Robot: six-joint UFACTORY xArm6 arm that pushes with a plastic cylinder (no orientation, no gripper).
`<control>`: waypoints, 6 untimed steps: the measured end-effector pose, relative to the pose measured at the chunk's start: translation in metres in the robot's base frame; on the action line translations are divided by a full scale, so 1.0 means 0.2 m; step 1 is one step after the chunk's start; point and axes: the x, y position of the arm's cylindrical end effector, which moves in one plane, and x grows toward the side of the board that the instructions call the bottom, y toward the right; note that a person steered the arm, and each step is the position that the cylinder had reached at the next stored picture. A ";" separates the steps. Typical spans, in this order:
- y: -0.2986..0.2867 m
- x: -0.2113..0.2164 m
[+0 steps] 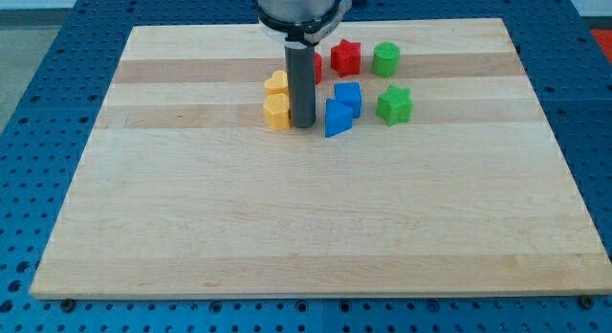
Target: Slide the triangle into the green star
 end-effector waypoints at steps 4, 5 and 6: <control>0.38 0.00; 0.32 -0.05; 0.29 -0.09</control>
